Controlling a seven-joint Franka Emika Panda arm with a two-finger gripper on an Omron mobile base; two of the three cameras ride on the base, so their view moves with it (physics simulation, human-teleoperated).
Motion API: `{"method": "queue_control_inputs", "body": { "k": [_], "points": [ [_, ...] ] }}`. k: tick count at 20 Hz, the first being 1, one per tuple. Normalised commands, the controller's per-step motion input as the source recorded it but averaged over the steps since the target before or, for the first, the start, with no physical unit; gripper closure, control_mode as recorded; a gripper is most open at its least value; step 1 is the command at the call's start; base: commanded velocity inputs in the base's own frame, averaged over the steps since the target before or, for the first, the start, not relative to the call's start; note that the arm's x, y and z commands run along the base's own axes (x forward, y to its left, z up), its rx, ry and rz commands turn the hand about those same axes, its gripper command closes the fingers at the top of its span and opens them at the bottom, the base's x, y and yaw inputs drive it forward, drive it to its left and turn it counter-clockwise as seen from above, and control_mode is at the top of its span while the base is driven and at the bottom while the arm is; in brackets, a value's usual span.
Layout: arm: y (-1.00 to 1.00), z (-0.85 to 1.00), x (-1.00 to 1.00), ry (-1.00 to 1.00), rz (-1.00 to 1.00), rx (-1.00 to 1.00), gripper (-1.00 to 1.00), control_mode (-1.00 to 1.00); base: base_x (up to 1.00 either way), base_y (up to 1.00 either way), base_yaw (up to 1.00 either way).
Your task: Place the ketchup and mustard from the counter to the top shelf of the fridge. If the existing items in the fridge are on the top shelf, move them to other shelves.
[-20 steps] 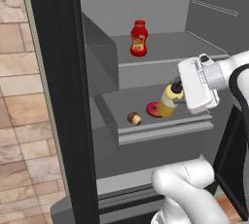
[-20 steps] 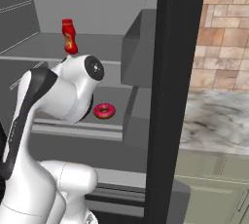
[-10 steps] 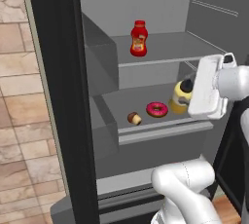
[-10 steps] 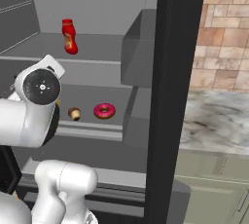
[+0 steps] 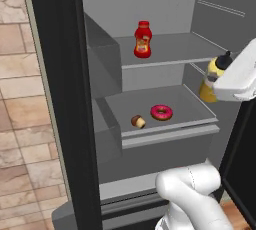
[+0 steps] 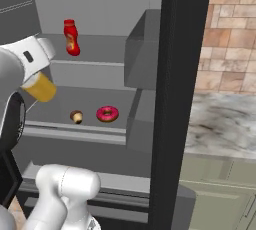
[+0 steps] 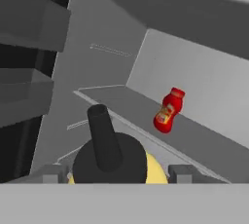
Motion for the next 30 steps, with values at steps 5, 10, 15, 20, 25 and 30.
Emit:
{"method": "queue_control_inputs", "body": {
  "k": [5,10,15,20,25,30],
  "points": [
    [-0.37,0.32,-0.17,0.11,-0.23,0.20,1.00,-1.00,0.00,0.00,0.00],
    [0.00,-0.26,-0.01,-0.01,-0.14,0.16,1.00,-1.00,0.00,0.00,0.00],
    [0.00,-0.09,0.50,-0.08,-0.19,0.05,1.00,-1.00,0.00,0.00,0.00],
    [-0.07,0.00,0.67,-0.07,-0.12,0.00,1.00,-1.00,0.00,0.00,0.00],
    [-0.21,-0.04,0.64,0.00,-0.03,0.02,1.00,-1.00,0.00,0.00,0.00],
    [-0.15,-0.01,0.62,0.00,0.00,0.07,1.00,-1.00,0.00,0.00,0.00]
  ]
}}
